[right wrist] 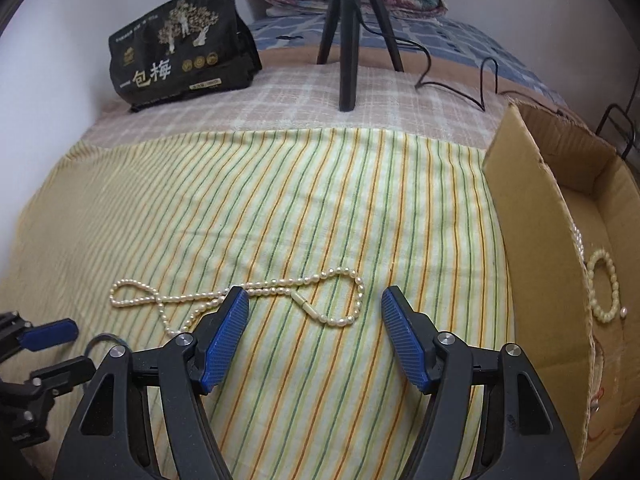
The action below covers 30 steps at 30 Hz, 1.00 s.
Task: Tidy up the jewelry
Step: 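Grasp the dark blue bangle with the left tool while the right tool grasps the pearl strand, then lift and carry the bangle and pearl strand over the cardboard box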
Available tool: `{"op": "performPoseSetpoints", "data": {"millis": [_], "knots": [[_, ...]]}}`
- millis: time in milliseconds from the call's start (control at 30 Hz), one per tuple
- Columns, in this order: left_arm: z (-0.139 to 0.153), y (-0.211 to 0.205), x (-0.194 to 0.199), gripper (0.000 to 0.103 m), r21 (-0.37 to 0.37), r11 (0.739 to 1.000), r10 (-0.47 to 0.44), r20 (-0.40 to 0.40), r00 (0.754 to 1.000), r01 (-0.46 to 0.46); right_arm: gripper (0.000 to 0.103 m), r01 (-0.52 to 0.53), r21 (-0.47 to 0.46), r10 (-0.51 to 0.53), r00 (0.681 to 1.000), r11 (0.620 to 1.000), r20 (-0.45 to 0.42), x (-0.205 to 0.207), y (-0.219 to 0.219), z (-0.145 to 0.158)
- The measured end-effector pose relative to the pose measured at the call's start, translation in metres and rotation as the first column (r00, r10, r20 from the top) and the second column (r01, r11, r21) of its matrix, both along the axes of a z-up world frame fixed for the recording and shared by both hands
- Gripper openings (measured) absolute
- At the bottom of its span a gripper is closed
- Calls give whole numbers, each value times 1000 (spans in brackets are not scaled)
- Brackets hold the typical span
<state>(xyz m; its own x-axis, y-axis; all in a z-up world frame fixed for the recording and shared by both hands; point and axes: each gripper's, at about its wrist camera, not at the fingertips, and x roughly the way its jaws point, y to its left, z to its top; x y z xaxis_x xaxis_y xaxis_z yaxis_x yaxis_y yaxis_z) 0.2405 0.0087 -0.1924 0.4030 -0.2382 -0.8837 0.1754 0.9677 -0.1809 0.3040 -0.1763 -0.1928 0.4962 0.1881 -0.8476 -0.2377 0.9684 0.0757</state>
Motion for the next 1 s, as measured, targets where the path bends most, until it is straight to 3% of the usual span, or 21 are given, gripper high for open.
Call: {"op": "performPoseSetpoints", "data": {"millis": [233, 267, 333, 400, 500, 567, 667, 1000], "knots": [[-6, -14, 0, 37, 58, 998, -38, 22, 999, 37, 68, -53, -31, 54, 998, 998, 30, 0, 14, -3], [-7, -17, 0, 34, 73, 996, -47, 31, 998, 45, 63, -65, -35, 66, 997, 997, 35, 0, 16, -2], [-8, -19, 0, 18, 78, 996, -56, 37, 998, 53, 51, -85, -33, 86, 996, 996, 40, -1, 21, -2], [-10, -21, 2, 7, 76, 996, -52, 42, 998, 49, 34, -103, -34, 105, 993, 994, 46, -3, 26, -1], [-10, -24, 2, 2, 81, 996, -52, 51, 997, 48, 15, -134, -51, 137, 989, 990, 59, -8, 37, 0], [-10, -24, 2, 2, 75, 996, -48, 52, 997, 44, 7, -151, -56, 155, 986, 987, 65, -11, 42, 1], [-6, -23, 0, 2, 58, 998, -41, 55, 998, 37, 6, -156, -49, 160, 985, 986, 70, -13, 44, 3], [25, -12, -10, 1, -7, 1000, 2, 109, 994, -1, 6, -118, 128, 103, 988, 985, 118, -16, 23, 42]]}}
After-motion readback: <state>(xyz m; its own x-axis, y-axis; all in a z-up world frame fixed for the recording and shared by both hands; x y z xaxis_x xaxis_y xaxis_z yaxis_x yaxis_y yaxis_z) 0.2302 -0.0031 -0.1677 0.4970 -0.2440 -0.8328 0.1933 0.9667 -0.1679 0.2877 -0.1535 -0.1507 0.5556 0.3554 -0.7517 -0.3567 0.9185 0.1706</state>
